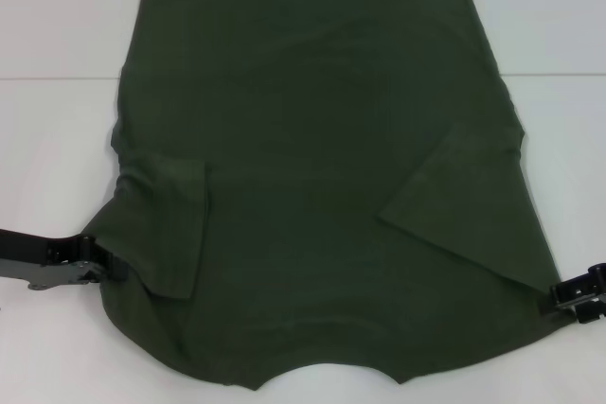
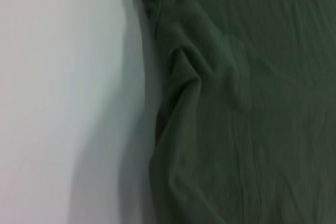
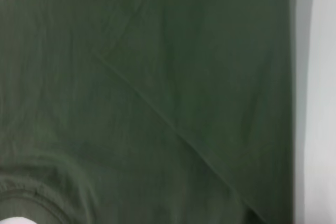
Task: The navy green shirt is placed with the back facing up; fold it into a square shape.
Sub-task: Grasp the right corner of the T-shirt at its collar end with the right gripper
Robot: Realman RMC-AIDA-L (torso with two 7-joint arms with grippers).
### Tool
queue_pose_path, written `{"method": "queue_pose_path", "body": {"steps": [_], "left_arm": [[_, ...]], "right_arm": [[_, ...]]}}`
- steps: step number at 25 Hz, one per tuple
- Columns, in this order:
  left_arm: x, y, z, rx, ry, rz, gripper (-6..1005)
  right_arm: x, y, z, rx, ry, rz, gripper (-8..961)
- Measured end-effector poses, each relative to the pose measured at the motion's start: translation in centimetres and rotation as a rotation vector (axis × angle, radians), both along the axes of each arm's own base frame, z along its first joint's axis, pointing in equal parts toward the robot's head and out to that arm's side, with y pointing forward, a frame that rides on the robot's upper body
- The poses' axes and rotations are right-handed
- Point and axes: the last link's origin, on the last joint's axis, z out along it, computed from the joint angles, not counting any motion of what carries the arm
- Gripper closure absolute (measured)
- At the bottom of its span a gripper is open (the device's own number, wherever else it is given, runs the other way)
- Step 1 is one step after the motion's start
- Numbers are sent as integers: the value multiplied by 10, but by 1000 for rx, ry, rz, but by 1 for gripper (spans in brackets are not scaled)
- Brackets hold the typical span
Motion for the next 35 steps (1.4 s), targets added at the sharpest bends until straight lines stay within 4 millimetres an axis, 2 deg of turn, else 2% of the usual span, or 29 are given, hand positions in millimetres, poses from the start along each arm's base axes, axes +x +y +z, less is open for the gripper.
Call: {"method": "queue_pose_path", "body": {"steps": [17, 28, 35], "left_arm": [[0, 0, 0, 4, -4, -4, 961], [1, 1, 0, 7, -8, -6, 962], [2, 2, 0, 7, -8, -9, 962]], "right_arm": [[-19, 7, -14, -35, 23, 40, 176], [-1, 2, 5, -5, -1, -2, 175], [0, 0, 4, -11, -4, -3, 175]]}}
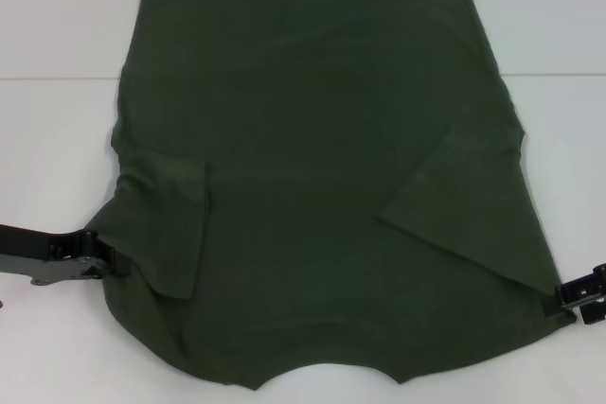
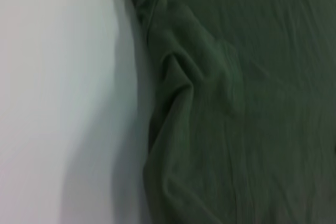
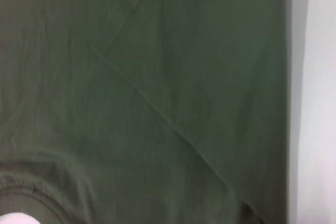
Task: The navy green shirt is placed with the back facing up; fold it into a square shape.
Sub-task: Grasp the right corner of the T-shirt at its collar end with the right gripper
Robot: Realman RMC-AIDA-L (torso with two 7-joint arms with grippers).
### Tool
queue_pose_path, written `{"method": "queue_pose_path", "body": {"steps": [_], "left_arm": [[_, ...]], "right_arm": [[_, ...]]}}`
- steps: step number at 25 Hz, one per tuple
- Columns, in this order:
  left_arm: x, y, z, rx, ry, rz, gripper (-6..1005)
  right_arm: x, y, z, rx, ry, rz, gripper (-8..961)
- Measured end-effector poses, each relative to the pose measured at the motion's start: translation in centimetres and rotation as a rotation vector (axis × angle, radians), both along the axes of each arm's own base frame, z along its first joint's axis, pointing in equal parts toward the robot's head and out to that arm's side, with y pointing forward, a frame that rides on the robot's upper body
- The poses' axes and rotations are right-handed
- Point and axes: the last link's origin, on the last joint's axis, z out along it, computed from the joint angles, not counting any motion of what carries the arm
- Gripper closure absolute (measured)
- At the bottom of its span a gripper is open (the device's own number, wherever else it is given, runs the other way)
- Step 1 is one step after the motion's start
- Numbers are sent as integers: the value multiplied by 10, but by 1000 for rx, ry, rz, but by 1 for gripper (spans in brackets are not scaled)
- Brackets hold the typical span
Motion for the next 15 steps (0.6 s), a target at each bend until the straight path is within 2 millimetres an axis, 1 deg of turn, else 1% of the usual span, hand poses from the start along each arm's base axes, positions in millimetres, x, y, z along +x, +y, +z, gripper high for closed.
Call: {"method": "queue_pose_path", "body": {"steps": [8, 15], "left_arm": [[0, 0, 0, 0, 0, 0, 963], [1, 1, 0, 1, -1, -2, 962]], "right_arm": [[0, 1, 0, 3, -3, 1, 176], [-4, 2, -4, -1, 1, 10, 176]]}}
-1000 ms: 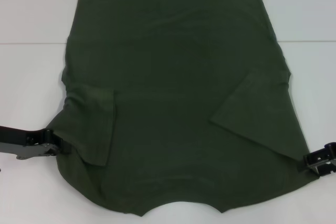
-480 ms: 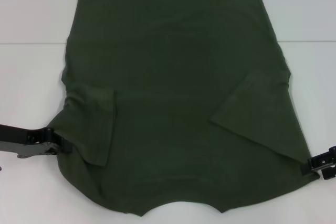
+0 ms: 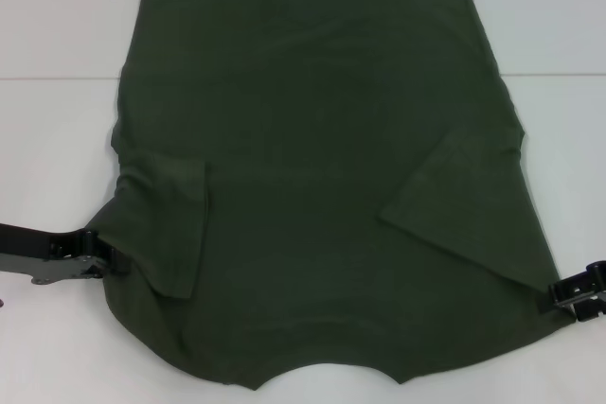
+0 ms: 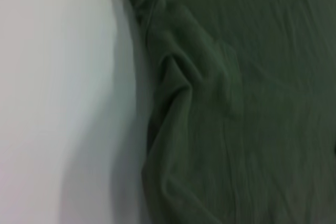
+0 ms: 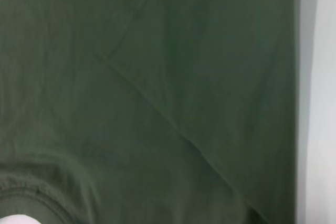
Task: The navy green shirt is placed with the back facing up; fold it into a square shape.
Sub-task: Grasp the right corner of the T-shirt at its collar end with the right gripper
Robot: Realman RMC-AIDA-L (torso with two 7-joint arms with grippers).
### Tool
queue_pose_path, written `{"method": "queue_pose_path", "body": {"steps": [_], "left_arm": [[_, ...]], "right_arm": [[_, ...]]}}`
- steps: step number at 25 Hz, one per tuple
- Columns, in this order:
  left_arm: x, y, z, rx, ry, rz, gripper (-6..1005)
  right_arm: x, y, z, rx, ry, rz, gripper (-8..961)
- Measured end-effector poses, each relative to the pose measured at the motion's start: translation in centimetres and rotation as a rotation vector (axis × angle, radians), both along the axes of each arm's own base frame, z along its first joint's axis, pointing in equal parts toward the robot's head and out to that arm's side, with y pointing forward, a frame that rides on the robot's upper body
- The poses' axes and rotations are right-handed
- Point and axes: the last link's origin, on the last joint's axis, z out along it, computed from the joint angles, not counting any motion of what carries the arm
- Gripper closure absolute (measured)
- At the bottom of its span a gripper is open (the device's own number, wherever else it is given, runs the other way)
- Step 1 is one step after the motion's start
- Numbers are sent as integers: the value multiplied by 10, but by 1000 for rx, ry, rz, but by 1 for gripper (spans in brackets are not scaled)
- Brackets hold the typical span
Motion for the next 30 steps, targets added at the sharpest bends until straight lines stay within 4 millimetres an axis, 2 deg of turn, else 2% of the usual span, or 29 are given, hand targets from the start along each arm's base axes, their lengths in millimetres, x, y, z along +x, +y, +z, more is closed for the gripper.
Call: {"method": "queue_pose_path", "body": {"steps": [22, 30], "left_arm": [[1, 1, 0, 0, 0, -2, 962], [1, 1, 0, 0, 0, -2, 961]], "right_arm": [[-10, 2, -10, -35, 5, 30, 175], [-2, 2, 1, -8, -12, 13, 176]]}}
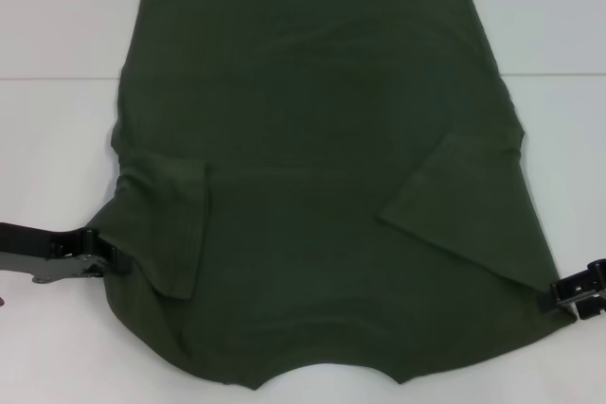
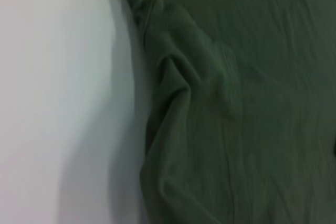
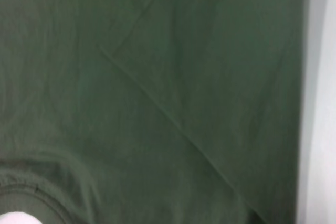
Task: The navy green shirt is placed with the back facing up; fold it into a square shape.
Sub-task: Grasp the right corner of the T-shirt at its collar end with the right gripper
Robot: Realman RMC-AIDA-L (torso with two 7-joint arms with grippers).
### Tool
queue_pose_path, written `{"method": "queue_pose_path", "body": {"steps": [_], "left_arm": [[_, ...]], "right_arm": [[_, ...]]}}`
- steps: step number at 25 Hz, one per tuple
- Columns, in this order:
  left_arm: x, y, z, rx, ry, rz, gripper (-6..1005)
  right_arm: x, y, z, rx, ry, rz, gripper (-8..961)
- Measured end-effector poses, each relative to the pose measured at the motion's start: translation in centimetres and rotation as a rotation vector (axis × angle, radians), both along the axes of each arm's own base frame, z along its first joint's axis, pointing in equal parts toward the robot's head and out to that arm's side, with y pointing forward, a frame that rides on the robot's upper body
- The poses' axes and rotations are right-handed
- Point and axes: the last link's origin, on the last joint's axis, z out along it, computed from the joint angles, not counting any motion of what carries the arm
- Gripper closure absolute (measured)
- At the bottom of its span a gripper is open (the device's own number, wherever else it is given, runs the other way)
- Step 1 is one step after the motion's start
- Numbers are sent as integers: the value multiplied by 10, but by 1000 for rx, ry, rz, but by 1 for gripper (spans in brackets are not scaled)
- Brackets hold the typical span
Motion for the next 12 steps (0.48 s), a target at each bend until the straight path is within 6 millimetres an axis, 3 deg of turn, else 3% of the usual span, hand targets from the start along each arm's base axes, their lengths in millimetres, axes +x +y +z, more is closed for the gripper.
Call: {"method": "queue_pose_path", "body": {"steps": [12], "left_arm": [[1, 1, 0, 2, -2, -2, 961]], "right_arm": [[3, 2, 1, 0, -41, 0, 175]]}}
